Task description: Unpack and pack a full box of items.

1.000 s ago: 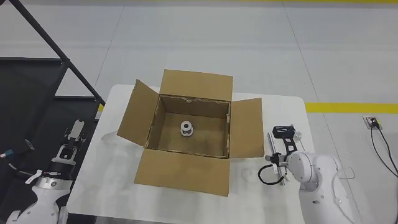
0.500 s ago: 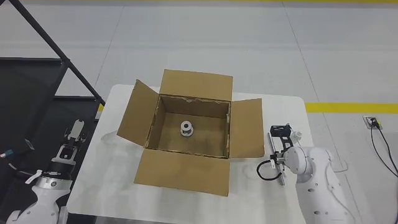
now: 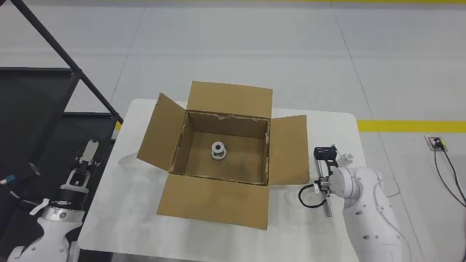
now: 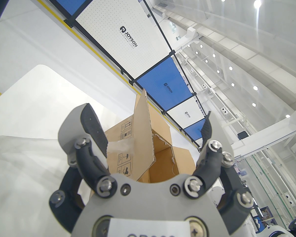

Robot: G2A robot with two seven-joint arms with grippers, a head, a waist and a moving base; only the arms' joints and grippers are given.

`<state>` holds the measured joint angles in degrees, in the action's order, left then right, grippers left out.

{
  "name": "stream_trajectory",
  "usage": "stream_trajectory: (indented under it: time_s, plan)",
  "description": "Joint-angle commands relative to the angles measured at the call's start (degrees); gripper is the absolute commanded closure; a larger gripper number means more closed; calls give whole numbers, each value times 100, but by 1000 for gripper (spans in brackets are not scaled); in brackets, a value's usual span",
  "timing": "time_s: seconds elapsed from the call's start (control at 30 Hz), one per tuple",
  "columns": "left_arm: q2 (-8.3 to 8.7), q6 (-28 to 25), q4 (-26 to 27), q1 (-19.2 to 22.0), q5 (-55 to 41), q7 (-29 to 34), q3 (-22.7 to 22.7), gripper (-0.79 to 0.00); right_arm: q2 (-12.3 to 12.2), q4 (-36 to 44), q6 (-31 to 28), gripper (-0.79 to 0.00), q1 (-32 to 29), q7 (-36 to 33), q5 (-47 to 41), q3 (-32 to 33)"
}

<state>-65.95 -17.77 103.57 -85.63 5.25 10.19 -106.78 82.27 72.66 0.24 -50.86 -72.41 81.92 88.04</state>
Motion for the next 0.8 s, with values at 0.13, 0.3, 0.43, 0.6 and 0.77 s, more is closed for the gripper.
stream_trajectory:
  time_s: [0.13, 0.3, 0.43, 0.6, 0.77]
  plan:
    - [0, 0, 0, 0, 0, 0, 0, -785, -14, -175, 41, 0, 120, -64, 16, -109]
    - [0, 0, 0, 0, 0, 0, 0, -785, -33, -150, 112, 0, 181, 1, 33, -138]
    - [0, 0, 0, 0, 0, 0, 0, -785, -45, 690, 442, 0, -56, 249, 76, -90]
    - [0, 0, 0, 0, 0, 0, 0, -785, -40, 2661, 1082, 0, -775, 903, 400, -141]
    - [0, 0, 0, 0, 0, 0, 0, -785, 0, 4113, 1671, 0, -1191, 1588, 1260, -673]
